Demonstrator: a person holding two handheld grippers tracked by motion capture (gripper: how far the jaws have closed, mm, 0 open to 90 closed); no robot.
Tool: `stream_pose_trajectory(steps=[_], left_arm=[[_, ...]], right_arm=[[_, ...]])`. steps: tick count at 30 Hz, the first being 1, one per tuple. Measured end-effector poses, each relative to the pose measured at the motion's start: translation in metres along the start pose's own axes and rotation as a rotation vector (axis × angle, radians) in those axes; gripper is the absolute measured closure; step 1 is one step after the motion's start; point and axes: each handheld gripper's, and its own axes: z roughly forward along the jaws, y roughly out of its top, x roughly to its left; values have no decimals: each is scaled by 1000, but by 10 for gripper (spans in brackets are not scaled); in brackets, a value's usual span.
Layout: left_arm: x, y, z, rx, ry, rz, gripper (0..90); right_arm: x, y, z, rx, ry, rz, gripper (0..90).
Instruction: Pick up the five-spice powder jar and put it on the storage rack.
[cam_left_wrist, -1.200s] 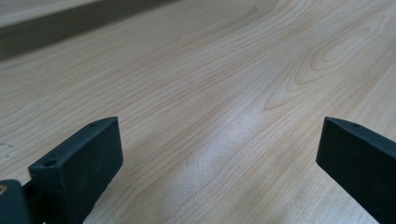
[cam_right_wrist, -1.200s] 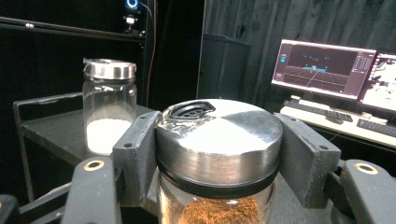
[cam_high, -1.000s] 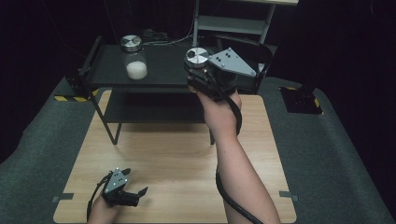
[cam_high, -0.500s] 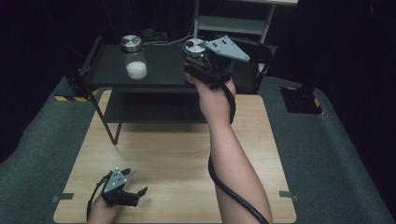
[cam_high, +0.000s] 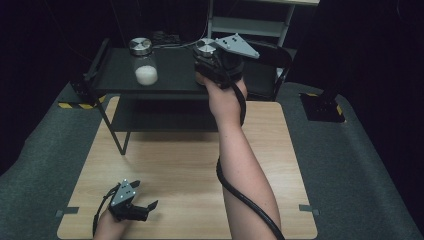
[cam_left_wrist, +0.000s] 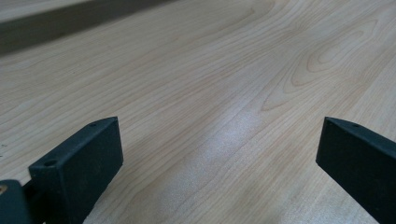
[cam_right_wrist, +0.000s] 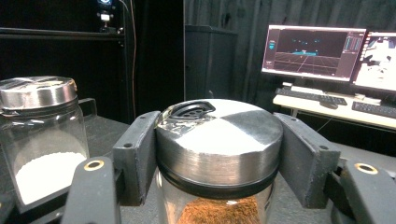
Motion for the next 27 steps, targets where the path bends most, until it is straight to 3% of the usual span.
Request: stream_pose_trajectory(steps=[10,27], left_arm=[[2,0,0,0,-7,-8,7],[0,2,1,10,-9,12,8]], right_arm=[[3,0,14,11,5,-1,351],[-6,-5,17,5,15,29,346]])
